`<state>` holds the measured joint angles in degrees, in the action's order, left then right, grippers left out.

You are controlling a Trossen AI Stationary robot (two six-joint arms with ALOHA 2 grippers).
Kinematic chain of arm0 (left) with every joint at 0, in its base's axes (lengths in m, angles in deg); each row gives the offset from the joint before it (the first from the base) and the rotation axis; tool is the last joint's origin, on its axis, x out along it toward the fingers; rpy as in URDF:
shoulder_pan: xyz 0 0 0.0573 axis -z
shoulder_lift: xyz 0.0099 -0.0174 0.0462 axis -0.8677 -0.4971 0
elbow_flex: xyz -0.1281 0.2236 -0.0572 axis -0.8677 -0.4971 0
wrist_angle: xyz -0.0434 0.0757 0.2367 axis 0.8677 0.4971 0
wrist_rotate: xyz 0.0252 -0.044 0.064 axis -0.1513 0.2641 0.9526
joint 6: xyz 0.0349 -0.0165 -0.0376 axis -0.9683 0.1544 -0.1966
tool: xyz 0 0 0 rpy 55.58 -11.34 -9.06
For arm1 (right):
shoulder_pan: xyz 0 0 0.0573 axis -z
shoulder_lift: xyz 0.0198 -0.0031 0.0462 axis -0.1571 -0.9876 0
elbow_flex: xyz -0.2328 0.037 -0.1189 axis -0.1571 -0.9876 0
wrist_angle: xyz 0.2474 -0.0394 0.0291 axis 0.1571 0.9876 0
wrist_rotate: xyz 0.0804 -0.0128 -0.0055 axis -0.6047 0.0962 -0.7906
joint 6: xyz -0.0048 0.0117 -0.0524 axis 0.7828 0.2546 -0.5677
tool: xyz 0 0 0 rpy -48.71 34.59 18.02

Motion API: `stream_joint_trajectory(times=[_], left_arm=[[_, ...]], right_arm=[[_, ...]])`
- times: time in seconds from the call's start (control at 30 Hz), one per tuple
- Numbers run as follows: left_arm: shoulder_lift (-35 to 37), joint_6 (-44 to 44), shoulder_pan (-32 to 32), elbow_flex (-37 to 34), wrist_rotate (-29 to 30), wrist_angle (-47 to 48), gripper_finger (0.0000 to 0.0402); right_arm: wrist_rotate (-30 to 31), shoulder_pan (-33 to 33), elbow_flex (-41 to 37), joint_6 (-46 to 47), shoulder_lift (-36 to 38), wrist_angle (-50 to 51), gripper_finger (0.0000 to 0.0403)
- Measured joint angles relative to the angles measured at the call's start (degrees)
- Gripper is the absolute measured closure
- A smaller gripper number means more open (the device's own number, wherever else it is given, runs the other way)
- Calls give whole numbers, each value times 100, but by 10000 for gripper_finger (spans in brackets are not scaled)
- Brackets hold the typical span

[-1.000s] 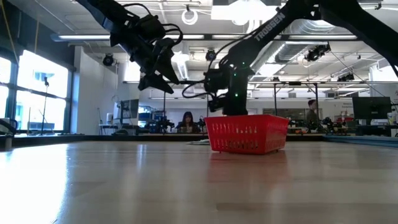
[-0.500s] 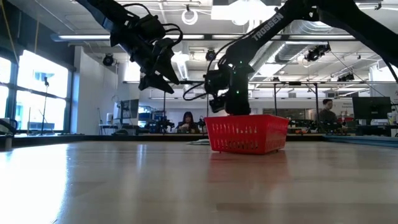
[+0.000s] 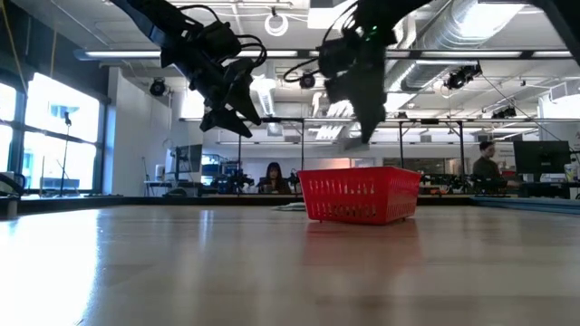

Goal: Pick and place items into bin
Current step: Put the white stevia packet into the bin

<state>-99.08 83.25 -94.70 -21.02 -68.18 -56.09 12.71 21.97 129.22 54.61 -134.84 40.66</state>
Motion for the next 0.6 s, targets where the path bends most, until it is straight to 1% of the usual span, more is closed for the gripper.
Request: stream_joint_trajectory(times=[0.07,0.13,0.23,0.33,0.43,0.5,0.53,0.6], left_arm=[[0,0,0,0,17,-19,169],[0,0,0,0,36,-31,169],[0,1,4,0,261,-47,169],[-52,27,2,0,467,-141,169],[-218,289,0,0,427,-337,169],[-391,328,2,9,415,-468,169],[-481,391,2,3,413,-426,169],[-703,610,42,4,394,-480,169]], right_arm=[[119,-125,-410,178,408,39,401],[103,-260,-875,398,843,-35,402],[-45,-532,-1629,850,1451,-267,402],[-260,-905,-2330,1286,1879,-813,402],[-606,-1232,-2889,1659,2050,-1590,402],[-678,-1401,-3148,1833,2038,-2058,402],[-686,-1465,-3239,1888,2025,-2206,402],[-909,-1572,-3392,1911,2011,-2403,402]])
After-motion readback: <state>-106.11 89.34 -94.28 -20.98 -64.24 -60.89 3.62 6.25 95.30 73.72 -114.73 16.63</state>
